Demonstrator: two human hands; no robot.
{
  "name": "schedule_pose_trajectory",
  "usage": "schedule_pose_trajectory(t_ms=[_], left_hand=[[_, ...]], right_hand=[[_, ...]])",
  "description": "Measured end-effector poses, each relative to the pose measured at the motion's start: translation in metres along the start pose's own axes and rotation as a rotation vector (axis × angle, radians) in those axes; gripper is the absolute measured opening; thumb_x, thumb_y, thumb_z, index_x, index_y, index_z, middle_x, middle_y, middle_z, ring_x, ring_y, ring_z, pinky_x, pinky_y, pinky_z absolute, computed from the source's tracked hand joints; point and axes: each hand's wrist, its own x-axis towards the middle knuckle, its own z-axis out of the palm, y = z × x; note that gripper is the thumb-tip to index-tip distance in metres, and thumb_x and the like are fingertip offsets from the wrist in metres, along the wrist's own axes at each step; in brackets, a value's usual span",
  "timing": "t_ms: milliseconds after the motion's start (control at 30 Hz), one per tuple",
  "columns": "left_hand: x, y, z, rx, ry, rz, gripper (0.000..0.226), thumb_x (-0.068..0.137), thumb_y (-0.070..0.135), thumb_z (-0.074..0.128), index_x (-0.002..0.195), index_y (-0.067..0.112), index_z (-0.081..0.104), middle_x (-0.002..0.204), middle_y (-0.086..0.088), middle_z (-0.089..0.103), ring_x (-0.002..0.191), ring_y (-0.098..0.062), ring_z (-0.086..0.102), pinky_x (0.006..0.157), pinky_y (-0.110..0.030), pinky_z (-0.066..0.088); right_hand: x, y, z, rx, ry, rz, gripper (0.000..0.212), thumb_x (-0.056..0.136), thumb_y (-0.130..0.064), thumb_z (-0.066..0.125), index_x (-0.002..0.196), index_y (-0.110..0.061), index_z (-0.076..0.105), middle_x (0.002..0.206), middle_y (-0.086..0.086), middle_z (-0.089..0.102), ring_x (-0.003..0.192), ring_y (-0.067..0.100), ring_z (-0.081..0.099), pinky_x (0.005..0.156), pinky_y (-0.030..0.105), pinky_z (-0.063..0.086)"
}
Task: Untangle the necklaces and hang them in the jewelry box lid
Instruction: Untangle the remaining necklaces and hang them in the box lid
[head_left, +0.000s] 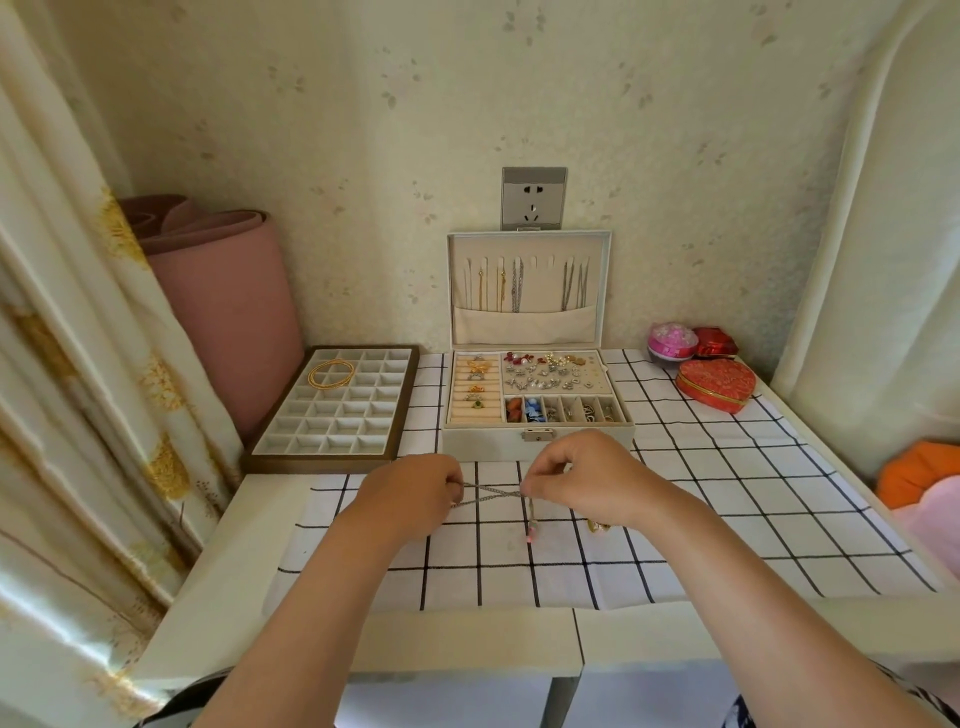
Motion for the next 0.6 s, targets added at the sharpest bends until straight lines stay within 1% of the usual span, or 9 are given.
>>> schedule_pose_trajectory(t_ms=[33,133,233,333,400,467,500,533,600], left_hand=[[0.001,-0.002,0.0,0.004,0.016,0.0,0.02,0.101,0.027,0.044,0.097,0.035,0.062,0.094,0.011,0.066,0.087,-0.012,0.061,0.07,-0.027,0.048],[0.003,-0.006,0.002,0.016,0.027,0.001,0.024,0.102,0.025,0.043,0.095,0.037,0.062,0.098,0.014,0.065,0.078,-0.007,0.057,0.064,-0.023,0.045],[0.004,-0.004,0.004,0.044,0.039,-0.002,0.028,0.101,0.021,0.044,0.1,0.039,0.065,0.11,0.013,0.066,0.083,-0.008,0.058,0.061,-0.022,0.04],[0.003,0.001,0.005,0.054,0.052,0.031,0.037,0.099,0.015,0.045,0.115,0.04,0.066,0.13,0.009,0.06,0.114,-0.015,0.057,0.085,-0.025,0.047],[0.004,0.008,0.009,0.043,0.055,0.105,0.046,0.095,0.011,0.045,0.121,0.043,0.064,0.136,0.008,0.057,0.126,-0.016,0.049,0.106,-0.034,0.036],[0.002,0.02,0.011,-0.118,0.018,0.15,0.048,0.09,0.013,0.045,0.119,0.046,0.064,0.131,0.015,0.059,0.128,-0.011,0.039,0.114,-0.036,0.02],[0.001,0.026,0.012,-0.297,-0.029,0.153,0.043,0.088,0.017,0.047,0.113,0.045,0.067,0.124,0.018,0.063,0.126,-0.01,0.04,0.116,-0.037,0.021],[0.001,0.03,0.013,-0.488,-0.067,0.157,0.035,0.087,0.02,0.051,0.105,0.042,0.071,0.113,0.018,0.07,0.122,-0.011,0.05,0.114,-0.04,0.032],[-0.001,0.035,0.01,-0.74,-0.078,0.181,0.022,0.09,0.017,0.058,0.095,0.03,0.075,0.091,0.009,0.076,0.098,-0.013,0.068,0.098,-0.04,0.052]], right_hand=[[-0.001,0.0,0.001,-0.024,-0.034,0.016,0.006,0.083,-0.033,0.076,0.077,-0.033,0.078,0.082,-0.016,0.073,0.075,0.002,0.067,0.065,0.03,0.058],[0.0,0.002,0.001,-0.087,-0.061,0.016,0.009,0.082,-0.032,0.077,0.075,-0.039,0.077,0.084,-0.016,0.073,0.082,0.014,0.071,0.075,0.044,0.062],[0.0,0.003,0.002,-0.127,-0.048,0.014,0.014,0.088,-0.03,0.071,0.076,-0.036,0.073,0.089,-0.012,0.073,0.083,0.016,0.07,0.076,0.041,0.061],[0.0,0.001,0.003,-0.131,-0.056,-0.025,0.022,0.092,-0.026,0.065,0.073,-0.036,0.068,0.093,-0.011,0.072,0.084,0.008,0.065,0.072,0.026,0.051],[0.0,0.0,0.004,-0.088,-0.048,-0.056,0.021,0.092,-0.024,0.064,0.076,-0.036,0.068,0.092,-0.012,0.071,0.085,0.005,0.063,0.074,0.024,0.047],[0.0,-0.001,0.004,-0.028,-0.022,-0.08,0.018,0.092,-0.024,0.065,0.078,-0.033,0.071,0.087,-0.013,0.07,0.085,0.005,0.065,0.078,0.027,0.051],[0.0,-0.002,0.003,0.0,-0.005,-0.098,0.017,0.092,-0.023,0.066,0.078,-0.031,0.072,0.082,-0.013,0.07,0.083,0.004,0.065,0.079,0.027,0.05],[0.001,-0.002,0.003,0.028,0.01,-0.115,0.016,0.092,-0.021,0.066,0.078,-0.027,0.073,0.078,-0.013,0.069,0.08,0.001,0.064,0.079,0.025,0.049],[0.0,-0.004,0.0,0.096,0.035,-0.123,0.017,0.093,-0.017,0.065,0.078,-0.023,0.072,0.072,-0.011,0.068,0.072,-0.004,0.061,0.075,0.019,0.045]])
